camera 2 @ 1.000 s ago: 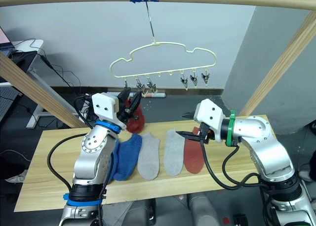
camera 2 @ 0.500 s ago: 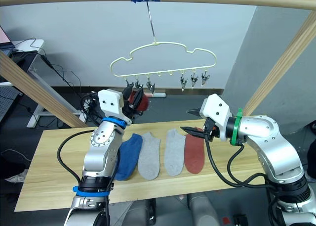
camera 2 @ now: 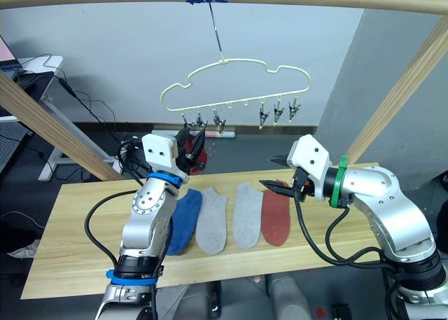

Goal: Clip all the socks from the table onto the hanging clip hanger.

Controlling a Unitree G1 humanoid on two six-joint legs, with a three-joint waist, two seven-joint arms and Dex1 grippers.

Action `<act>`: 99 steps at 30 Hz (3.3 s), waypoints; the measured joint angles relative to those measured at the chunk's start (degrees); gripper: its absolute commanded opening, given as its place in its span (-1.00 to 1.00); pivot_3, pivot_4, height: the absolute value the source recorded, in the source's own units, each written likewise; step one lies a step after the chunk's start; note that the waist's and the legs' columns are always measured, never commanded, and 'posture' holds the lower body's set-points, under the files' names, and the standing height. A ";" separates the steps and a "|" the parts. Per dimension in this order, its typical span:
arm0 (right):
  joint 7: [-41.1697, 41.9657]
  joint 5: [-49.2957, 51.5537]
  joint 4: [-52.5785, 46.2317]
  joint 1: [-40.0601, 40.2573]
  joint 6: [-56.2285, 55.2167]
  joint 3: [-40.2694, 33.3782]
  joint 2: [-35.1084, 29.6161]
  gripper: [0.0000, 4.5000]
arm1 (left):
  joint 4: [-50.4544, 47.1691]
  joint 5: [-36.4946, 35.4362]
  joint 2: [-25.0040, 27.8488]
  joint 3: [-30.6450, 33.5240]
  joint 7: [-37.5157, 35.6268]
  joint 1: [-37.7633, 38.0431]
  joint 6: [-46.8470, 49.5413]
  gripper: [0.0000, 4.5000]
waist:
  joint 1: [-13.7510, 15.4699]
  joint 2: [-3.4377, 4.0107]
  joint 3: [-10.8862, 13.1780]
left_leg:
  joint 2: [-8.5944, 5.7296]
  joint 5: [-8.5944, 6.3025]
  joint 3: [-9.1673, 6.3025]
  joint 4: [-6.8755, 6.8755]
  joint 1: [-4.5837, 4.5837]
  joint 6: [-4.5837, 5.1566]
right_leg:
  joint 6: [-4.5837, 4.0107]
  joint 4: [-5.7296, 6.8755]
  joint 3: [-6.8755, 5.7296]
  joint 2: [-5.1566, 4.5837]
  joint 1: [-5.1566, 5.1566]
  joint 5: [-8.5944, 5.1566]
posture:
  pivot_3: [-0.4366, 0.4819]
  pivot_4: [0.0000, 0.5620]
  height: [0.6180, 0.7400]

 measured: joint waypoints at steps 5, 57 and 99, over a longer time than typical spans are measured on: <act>-0.27 0.06 0.00 0.09 -0.23 0.01 -0.33 0.22 | 0.75 0.58 0.00 -0.65 -0.07 -0.36 0.76 -0.14 | 0.00 0.00 0.00 | 0.00 0.00 0.00 -0.01 -0.01 0.00 | 0.00 -0.03 0.00 0.00 0.00 0.00 | -0.58 -0.04 1.00; -0.97 0.10 0.08 1.09 -1.44 0.03 -1.63 0.22 | 11.68 1.63 0.04 0.83 1.16 -9.34 -4.69 -0.14 | -0.01 0.00 0.00 | 0.00 0.00 0.01 -0.01 -0.01 0.00 | 0.01 -0.02 0.00 0.01 0.00 0.00 | -0.60 -0.02 1.00; -12.17 -8.37 7.22 5.20 -0.95 8.86 6.82 0.93 | 5.81 0.82 2.13 0.52 -2.63 -7.07 -3.26 -0.87 | -0.07 -0.02 -0.01 | 0.03 0.00 -0.02 0.00 0.01 0.00 | 0.01 0.02 -0.01 0.03 0.00 0.00 | -0.56 -0.04 1.00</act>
